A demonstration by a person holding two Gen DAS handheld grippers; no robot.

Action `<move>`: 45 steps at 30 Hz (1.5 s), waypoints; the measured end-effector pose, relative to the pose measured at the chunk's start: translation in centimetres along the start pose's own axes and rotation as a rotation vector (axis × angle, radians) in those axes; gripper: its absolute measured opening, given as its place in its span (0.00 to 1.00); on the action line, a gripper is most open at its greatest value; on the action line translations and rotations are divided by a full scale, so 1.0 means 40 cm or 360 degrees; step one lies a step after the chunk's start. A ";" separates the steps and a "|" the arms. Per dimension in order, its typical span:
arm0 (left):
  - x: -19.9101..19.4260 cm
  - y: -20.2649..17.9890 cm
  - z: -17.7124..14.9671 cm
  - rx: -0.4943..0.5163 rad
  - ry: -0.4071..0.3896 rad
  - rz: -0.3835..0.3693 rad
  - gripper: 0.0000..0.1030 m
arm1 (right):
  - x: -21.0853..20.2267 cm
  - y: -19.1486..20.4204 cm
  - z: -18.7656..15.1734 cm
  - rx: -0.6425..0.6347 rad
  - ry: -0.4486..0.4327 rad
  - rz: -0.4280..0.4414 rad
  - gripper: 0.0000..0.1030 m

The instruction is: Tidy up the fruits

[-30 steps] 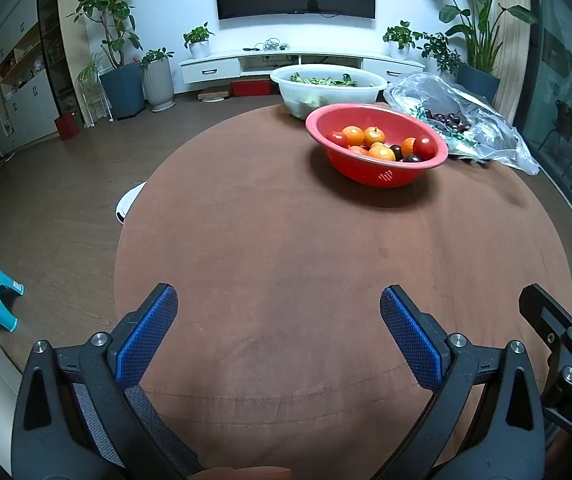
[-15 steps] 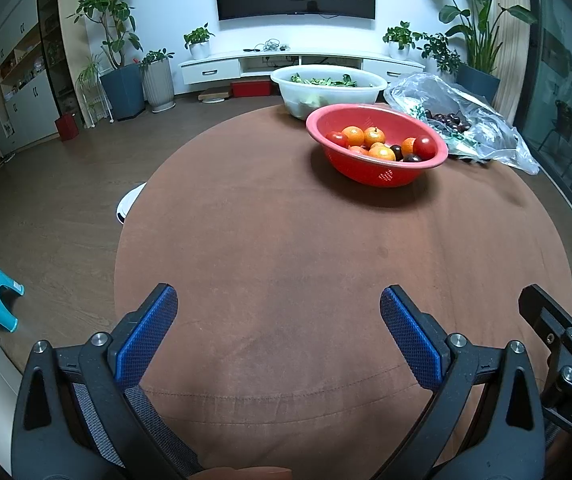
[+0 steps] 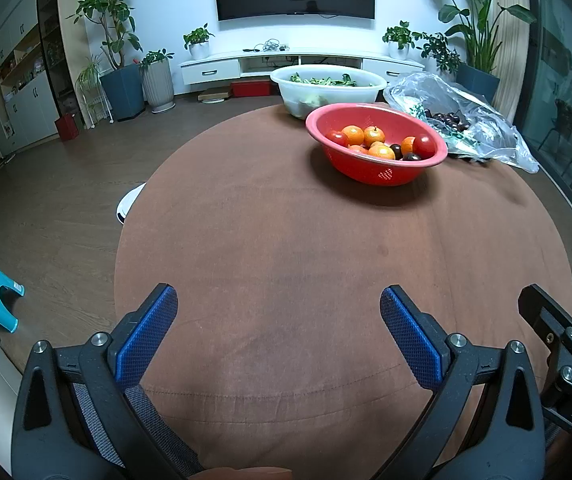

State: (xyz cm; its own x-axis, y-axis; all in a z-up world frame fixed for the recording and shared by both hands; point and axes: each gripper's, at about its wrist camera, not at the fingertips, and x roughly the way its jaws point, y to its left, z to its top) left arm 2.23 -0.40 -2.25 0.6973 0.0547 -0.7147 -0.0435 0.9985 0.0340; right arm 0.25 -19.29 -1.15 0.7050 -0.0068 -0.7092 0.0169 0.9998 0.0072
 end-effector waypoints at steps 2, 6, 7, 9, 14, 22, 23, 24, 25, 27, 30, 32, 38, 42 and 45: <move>0.001 0.000 0.000 -0.0001 0.0000 0.0000 1.00 | 0.000 0.000 0.000 -0.0001 0.0002 0.0000 0.99; 0.000 0.000 0.000 0.0000 0.0000 0.0001 1.00 | -0.001 0.001 0.001 -0.0001 0.0001 0.0000 0.99; 0.000 0.000 0.000 0.0001 0.0000 0.0001 1.00 | -0.001 0.001 0.001 -0.0001 0.0002 -0.0001 0.99; 0.000 0.000 0.000 0.0000 0.0000 0.0002 1.00 | -0.002 0.001 0.001 -0.0001 0.0002 -0.0001 0.99; 0.001 -0.001 -0.001 0.0001 0.0000 0.0001 1.00 | -0.003 0.002 -0.004 -0.0001 0.0005 0.0001 0.99; 0.000 -0.001 -0.001 0.0000 0.0000 0.0002 1.00 | -0.004 0.003 -0.001 -0.0002 0.0005 0.0000 0.99; 0.000 -0.001 -0.001 0.0000 0.0000 0.0001 1.00 | -0.005 0.004 -0.003 -0.0002 0.0005 0.0000 0.99; 0.000 -0.001 -0.001 0.0001 0.0000 0.0001 1.00 | -0.004 0.004 -0.001 -0.0002 0.0005 -0.0001 0.99; 0.000 -0.002 -0.001 0.0001 0.0000 0.0002 1.00 | -0.004 0.004 0.000 -0.0002 0.0006 -0.0001 0.99; 0.001 -0.001 -0.001 0.0000 0.0000 0.0002 1.00 | -0.006 0.003 -0.002 -0.0001 0.0005 0.0000 0.99; 0.000 -0.002 -0.001 0.0000 -0.0001 0.0002 1.00 | -0.006 0.003 -0.002 -0.0002 0.0006 0.0000 0.99; 0.000 -0.002 -0.001 0.0000 -0.0001 0.0002 1.00 | -0.007 0.003 -0.002 -0.0001 0.0006 0.0000 0.99; 0.000 -0.002 -0.001 0.0000 -0.0001 0.0001 1.00 | -0.009 0.004 -0.003 -0.0002 0.0006 0.0000 0.99; 0.000 -0.002 -0.001 0.0000 0.0000 0.0002 1.00 | -0.008 0.004 -0.001 -0.0002 0.0007 -0.0001 0.99; 0.000 -0.002 -0.001 -0.0001 -0.0001 0.0002 1.00 | -0.009 0.004 -0.001 -0.0002 0.0007 -0.0001 0.99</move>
State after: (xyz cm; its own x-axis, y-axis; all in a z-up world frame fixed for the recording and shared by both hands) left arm 2.19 -0.50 -2.28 0.6978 0.0558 -0.7142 -0.0446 0.9984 0.0344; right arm -0.03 -19.12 -0.93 0.7018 -0.0074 -0.7123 0.0164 0.9998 0.0058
